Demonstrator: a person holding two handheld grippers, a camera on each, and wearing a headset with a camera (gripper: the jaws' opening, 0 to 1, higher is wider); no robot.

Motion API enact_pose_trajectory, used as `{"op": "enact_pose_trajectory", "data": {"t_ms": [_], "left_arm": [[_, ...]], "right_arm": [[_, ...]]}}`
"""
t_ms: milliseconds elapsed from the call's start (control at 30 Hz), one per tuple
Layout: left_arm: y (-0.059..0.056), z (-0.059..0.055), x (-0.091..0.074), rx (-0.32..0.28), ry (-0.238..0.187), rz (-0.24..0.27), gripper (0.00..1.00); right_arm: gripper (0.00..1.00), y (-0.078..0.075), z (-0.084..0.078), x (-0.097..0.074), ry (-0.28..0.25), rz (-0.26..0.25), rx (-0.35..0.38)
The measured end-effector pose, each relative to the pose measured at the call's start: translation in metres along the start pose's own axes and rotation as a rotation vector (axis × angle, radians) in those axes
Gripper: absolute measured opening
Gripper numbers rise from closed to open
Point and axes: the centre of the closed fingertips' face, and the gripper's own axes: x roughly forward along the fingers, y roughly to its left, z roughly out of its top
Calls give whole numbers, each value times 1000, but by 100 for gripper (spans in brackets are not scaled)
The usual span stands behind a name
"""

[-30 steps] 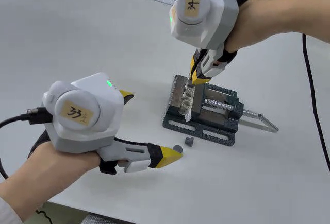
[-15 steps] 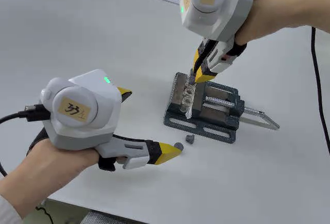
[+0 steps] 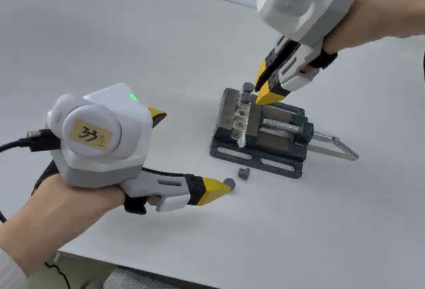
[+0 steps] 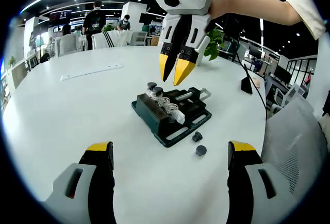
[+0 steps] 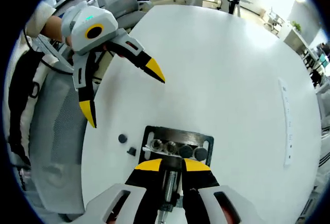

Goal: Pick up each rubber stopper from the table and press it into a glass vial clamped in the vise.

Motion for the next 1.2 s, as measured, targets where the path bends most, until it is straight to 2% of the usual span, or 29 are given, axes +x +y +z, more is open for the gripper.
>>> {"op": "enact_pose_trajectory", "data": {"t_ms": [100,233,467,767,967,1033,1200], "left_arm": [[-1,0,0,6,4,-3,91],[-1,0,-2,13,5,-7,91],[-1,0,-4,34,16,-13,91],[-4,3,-7,46,18,-21,91],[-5,3,-9,52,25,-23,91],[-5,2,-11,54,27,-24,91],[-4,2,-14,57,30,-21,91]], "right_arm": [[16,10,-9,1,-16,-7,8],[23,23,-11,3,-92,-18,39],[34,37,-13,1,-174,-41,77],[36,45,-18,6,-226,-70,118],[34,58,-19,19,-262,-75,126],[31,60,-20,22,-273,-91,128],[27,62,-19,32,-342,-146,172]]}}
